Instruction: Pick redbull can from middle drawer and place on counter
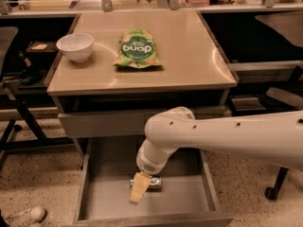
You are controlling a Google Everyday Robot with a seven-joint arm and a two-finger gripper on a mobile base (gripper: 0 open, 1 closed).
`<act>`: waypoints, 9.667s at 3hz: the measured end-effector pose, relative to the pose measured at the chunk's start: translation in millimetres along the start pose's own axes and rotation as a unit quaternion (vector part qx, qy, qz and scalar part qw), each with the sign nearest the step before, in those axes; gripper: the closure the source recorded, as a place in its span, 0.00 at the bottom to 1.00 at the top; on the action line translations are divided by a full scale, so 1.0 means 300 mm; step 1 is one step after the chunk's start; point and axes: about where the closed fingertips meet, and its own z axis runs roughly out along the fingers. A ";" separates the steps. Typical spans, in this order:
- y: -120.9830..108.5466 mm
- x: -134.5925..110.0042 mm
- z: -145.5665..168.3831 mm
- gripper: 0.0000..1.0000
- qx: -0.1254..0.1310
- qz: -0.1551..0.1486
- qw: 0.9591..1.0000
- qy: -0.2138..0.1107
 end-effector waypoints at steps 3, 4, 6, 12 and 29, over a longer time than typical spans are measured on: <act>-0.096 0.067 0.246 0.00 0.000 0.043 0.999 -0.016; -0.165 0.119 0.363 0.00 0.010 0.059 0.998 -0.007; -0.232 0.206 0.554 0.00 0.017 0.066 0.997 0.022; -0.225 0.306 0.676 0.64 0.022 0.053 0.997 0.049; -0.708 0.116 -1.268 1.00 0.297 0.233 0.926 0.031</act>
Offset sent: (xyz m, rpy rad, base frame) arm 0.0166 0.0056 -0.0772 0.0625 0.0224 -0.0717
